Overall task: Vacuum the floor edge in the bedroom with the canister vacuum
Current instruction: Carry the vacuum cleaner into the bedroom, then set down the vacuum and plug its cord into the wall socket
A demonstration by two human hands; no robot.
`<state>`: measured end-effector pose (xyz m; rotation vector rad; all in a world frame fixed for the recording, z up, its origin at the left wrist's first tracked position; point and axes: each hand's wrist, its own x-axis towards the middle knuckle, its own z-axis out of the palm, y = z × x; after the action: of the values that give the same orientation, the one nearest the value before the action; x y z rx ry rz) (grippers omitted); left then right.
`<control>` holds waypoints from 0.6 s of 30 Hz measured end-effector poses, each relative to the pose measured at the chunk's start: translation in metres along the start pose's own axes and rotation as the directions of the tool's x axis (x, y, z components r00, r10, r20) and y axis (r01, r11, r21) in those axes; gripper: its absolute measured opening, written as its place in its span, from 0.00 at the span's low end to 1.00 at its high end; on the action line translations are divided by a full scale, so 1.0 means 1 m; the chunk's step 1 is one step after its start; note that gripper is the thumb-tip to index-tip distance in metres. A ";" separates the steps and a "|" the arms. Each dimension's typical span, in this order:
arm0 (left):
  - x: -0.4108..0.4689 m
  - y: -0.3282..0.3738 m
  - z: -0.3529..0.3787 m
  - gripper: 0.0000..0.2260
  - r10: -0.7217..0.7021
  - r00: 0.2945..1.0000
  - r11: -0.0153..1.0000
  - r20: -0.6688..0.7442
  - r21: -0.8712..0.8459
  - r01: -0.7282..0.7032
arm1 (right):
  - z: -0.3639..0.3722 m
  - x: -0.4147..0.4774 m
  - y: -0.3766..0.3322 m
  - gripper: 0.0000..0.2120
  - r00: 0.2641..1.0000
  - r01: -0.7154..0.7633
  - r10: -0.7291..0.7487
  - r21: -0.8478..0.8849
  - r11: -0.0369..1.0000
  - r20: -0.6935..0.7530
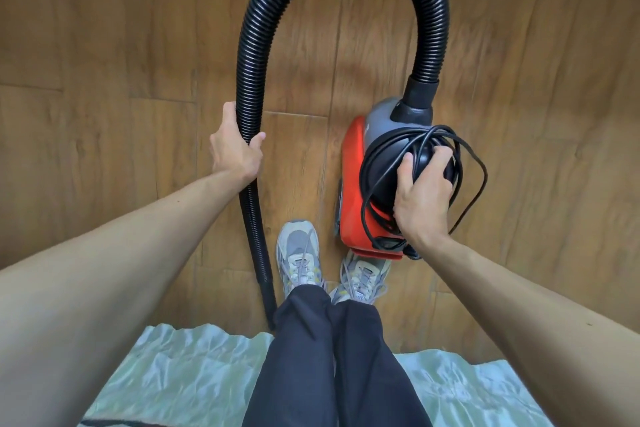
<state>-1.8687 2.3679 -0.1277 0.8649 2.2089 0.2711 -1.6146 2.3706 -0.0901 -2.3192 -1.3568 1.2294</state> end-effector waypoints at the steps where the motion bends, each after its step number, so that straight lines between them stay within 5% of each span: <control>1: 0.000 0.001 0.001 0.16 -0.016 1.000 1.000 0.000 -0.007 0.016 | 0.001 0.001 0.002 0.18 1.000 0.004 -0.004 -0.003 1.000 -0.008; 10: -0.002 0.014 -0.022 0.20 -0.186 0.983 0.982 0.015 0.038 0.185 | -0.004 0.000 0.000 0.20 0.999 0.009 -0.002 -0.159 0.987 0.044; 18: -0.024 0.056 -0.079 0.31 -0.022 0.998 0.993 0.055 0.119 0.016 | -0.043 -0.016 -0.037 0.25 0.977 0.095 -0.005 -0.408 0.908 0.215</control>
<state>-1.8839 2.3991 -0.0344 0.9038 2.1975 0.1064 -1.6106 2.3891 -0.0340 -2.4521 -1.9061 1.3045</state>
